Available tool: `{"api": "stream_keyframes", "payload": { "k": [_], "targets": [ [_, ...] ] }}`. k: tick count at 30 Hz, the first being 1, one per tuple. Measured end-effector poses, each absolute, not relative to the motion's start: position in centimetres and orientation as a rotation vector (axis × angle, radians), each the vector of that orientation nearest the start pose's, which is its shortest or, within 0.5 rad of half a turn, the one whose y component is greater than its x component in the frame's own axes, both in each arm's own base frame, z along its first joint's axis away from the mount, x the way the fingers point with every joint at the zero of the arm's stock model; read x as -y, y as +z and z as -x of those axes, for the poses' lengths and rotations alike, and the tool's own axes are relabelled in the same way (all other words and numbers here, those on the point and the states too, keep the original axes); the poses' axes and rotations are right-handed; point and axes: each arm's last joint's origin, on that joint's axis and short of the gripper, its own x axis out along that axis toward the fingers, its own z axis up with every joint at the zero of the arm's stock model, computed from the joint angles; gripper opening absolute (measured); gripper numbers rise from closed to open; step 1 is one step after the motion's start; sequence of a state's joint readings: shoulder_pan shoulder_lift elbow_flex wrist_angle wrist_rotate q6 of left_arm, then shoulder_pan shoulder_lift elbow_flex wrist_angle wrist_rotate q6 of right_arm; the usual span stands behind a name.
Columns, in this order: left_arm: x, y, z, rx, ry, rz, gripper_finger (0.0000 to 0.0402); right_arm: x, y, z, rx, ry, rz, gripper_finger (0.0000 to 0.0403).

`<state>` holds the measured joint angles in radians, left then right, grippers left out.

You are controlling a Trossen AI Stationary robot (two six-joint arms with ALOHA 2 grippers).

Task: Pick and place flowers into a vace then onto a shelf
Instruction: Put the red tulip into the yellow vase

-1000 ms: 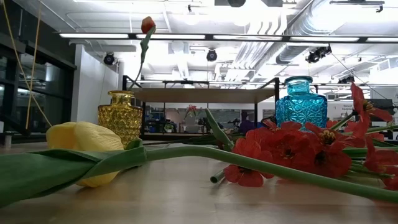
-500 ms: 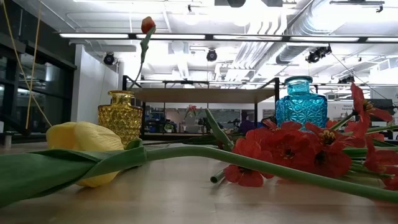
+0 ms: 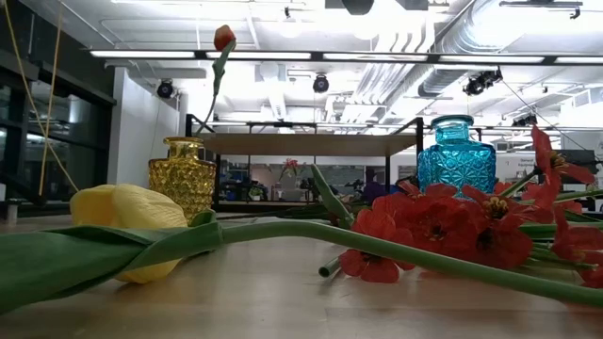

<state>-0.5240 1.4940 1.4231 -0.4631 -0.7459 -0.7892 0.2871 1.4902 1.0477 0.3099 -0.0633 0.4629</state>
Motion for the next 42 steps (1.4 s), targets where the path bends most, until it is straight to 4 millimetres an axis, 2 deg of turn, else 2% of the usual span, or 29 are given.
{"api": "stream_keyframes", "payload": {
  "k": [6,11,16,20,29,42],
  "targets": [
    [14.3,35.8,-28.8,-0.366,0.398,0.435,0.0032,-10.1,30.3,-32.6,-0.230,0.385,-0.444,0.0048],
    [14.2,35.4,-28.6,-0.404,0.410,0.438,0.0032,-10.1,30.2,-32.6,-0.241,0.378,-0.444,0.0091],
    [14.5,34.9,-27.9,-0.451,0.431,0.429,0.0032,-10.0,30.2,-32.6,-0.239,0.369,-0.443,0.0115],
    [15.1,34.7,-26.5,-0.450,0.486,0.407,0.0032,-10.0,30.2,-32.6,-0.236,0.361,-0.439,0.0121],
    [15.7,35.4,-23.1,-0.317,0.625,0.268,0.0032,-9.1,30.2,-32.9,-0.226,0.334,-0.427,0.0122],
    [14.0,34.2,-20.8,-0.403,0.769,0.229,0.0032,-8.4,30.3,-33.1,-0.212,0.305,-0.429,0.0122]
  ]
}}
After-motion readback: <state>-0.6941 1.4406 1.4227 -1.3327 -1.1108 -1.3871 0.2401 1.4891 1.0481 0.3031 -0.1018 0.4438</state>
